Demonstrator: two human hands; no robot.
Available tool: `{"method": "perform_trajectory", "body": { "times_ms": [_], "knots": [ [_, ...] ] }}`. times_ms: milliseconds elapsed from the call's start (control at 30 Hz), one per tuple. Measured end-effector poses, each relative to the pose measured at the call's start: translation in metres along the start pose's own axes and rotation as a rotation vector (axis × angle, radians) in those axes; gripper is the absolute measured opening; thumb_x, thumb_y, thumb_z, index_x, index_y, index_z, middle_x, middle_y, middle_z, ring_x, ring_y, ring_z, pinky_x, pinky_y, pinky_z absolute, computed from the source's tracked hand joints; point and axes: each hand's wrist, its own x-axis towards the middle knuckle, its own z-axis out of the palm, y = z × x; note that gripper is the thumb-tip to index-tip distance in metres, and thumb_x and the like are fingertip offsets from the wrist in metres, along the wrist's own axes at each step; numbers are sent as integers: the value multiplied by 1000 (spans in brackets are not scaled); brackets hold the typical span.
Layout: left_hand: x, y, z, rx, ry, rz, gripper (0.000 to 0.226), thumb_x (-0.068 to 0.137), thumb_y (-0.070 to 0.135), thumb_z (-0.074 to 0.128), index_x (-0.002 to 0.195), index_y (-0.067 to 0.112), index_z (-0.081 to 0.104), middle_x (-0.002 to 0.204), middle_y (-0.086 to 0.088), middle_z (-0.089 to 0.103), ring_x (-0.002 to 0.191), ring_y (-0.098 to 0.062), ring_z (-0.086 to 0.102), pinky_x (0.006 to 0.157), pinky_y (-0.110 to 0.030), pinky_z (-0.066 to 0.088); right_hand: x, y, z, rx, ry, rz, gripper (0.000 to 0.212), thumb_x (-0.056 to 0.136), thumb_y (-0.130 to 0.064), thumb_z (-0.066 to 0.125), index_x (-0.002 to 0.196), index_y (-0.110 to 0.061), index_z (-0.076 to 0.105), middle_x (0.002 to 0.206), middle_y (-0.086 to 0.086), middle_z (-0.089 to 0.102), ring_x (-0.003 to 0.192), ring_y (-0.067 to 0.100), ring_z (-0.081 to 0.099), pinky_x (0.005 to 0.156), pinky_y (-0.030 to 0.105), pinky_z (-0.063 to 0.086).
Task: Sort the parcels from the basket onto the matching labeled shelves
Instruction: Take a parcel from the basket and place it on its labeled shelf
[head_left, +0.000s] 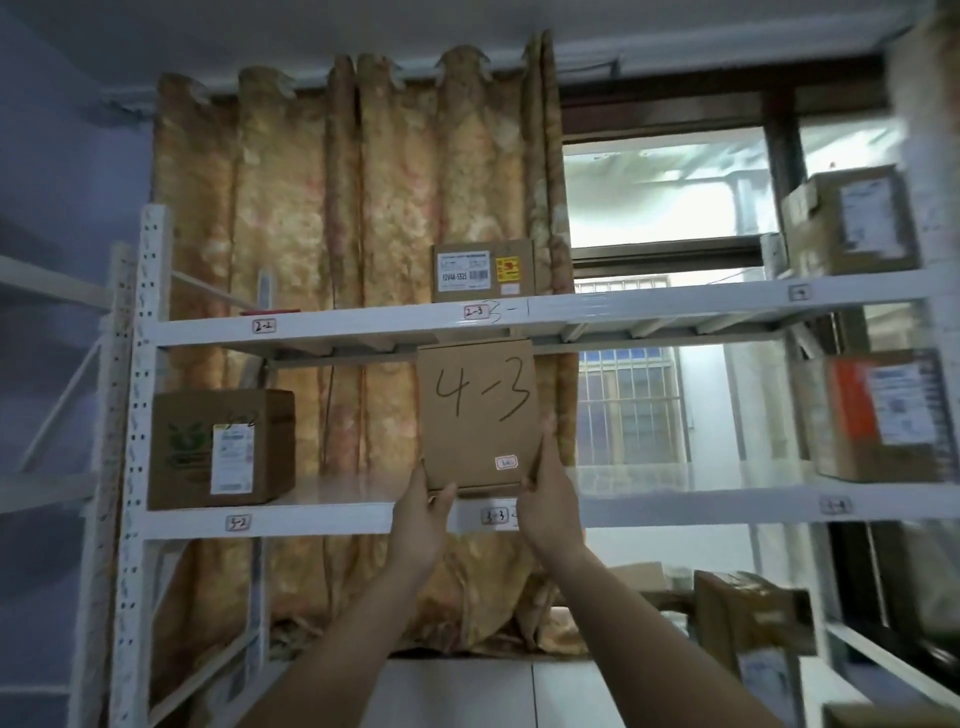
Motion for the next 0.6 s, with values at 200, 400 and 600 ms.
{"method": "perform_trajectory", "body": {
  "times_ms": [200, 400, 600],
  "knots": [
    [4, 1, 60, -44, -60, 21, 43, 97, 15, 46, 139, 14, 38, 129, 1, 55, 116, -17, 53, 101, -31, 42, 10, 27, -52, -76, 34, 45, 72, 85, 12, 34, 143, -29, 31, 124, -8, 55, 111, 14, 52, 92, 29, 43],
    [-4, -23, 100, -24, -103, -48, 42, 98, 20, 44, 140, 18, 36, 129, -3, 57, 117, -22, 53, 102, -38, 41, 6, 61, -77, -113, 4, 40, 62, 86, 4, 39, 133, -37, 37, 108, -26, 52, 97, 1, 52, 82, 16, 39],
    [-41, -69, 82, -21, -69, -102, 45, 97, 11, 44, 142, 14, 34, 136, -1, 51, 126, -17, 48, 112, -38, 35, -25, 103, -38, -71, -45, 56, 58, 90, 2, 44, 126, -43, 39, 110, -35, 55, 96, -13, 56, 78, 5, 41]
  ]
}}
